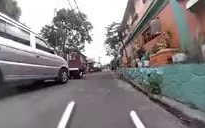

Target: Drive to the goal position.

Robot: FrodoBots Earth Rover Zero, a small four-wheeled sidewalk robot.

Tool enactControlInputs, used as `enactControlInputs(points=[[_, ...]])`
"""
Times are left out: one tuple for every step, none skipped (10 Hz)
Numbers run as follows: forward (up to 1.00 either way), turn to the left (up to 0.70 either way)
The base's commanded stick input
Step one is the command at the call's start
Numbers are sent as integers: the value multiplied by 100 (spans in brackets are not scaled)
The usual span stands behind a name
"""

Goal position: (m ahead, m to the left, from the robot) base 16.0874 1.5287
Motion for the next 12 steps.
enactControlInputs(points=[[85,-34],[85,-34],[85,-18],[85,-2],[85,0],[85,0],[85,0],[85,0],[85,0],[85,0],[85,0],[85,0]])
